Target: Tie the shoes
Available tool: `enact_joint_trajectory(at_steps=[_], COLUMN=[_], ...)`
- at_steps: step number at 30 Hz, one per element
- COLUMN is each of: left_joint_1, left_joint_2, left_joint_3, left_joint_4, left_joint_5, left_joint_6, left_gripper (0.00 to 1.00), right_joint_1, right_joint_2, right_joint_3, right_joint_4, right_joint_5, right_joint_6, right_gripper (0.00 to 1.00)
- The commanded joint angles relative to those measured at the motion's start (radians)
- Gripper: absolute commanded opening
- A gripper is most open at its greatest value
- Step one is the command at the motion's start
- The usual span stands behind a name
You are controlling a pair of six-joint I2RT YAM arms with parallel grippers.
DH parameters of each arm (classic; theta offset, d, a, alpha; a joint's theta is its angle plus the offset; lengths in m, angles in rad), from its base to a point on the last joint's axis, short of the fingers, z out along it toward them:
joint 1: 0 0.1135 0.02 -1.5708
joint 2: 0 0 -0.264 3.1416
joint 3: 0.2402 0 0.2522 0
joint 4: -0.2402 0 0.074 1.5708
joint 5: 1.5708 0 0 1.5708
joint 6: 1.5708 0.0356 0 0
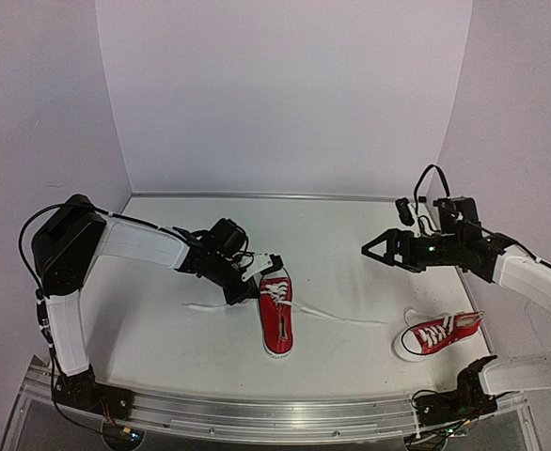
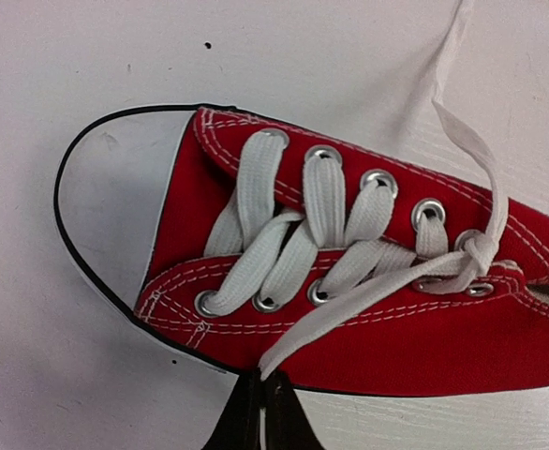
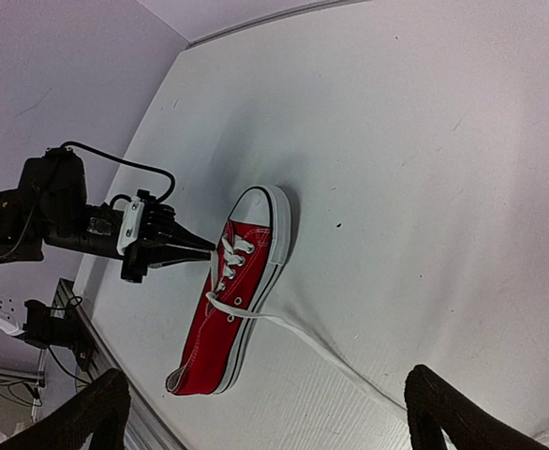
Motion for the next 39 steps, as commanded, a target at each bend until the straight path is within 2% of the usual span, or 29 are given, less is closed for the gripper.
enact_joint_trajectory(at_steps=[1, 8, 11, 15, 20, 24, 30, 39], left_joint_1=[-0.004, -0.013, -0.046, -0.084, -0.113, -0.128, -0.134, -0.14], left_joint_2=[-0.007, -0.114, -0.156, -0.191, -0.192, -0.181, -0.184, -0.18], left_joint_3=[0.026, -0.044, -0.08, -0.126, -0.151, -0.153, -0.173, -0.177], left_joint_4=[0.014, 0.077, 0.136, 0.236, 0.353, 0.403, 0.455, 0.454], left_joint_5=[-0.022, -0.022, -0.013, 0.013, 0.037, 0.052, 0.051, 0.044], left_joint_6=[0.0, -0.01, -0.01, -0.032, -0.06, -0.079, -0.103, -0.095], left_gripper=[0.0, 0.0, 0.0, 0.0, 0.0, 0.0, 0.0, 0.0], right_joint_1=[-0.004, -0.004, -0.004, -0.004, 0.012, 0.087, 0.253, 0.355], right_joint_2=[0.001, 0.023, 0.054, 0.101, 0.149, 0.204, 0.33, 0.482], right_joint_3=[-0.007, -0.009, -0.014, -0.026, -0.05, -0.049, 0.0, 0.093], right_joint_4=[0.029, 0.044, 0.071, 0.115, 0.2, 0.243, 0.343, 0.452], right_joint_5=[-0.006, -0.021, -0.071, -0.123, -0.185, -0.154, -0.087, -0.082], right_joint_6=[-0.003, 0.008, 0.021, 0.047, 0.089, 0.109, 0.146, 0.191], right_gripper=[0.98, 0.98, 0.95, 0.82, 0.57, 0.48, 0.44, 0.36])
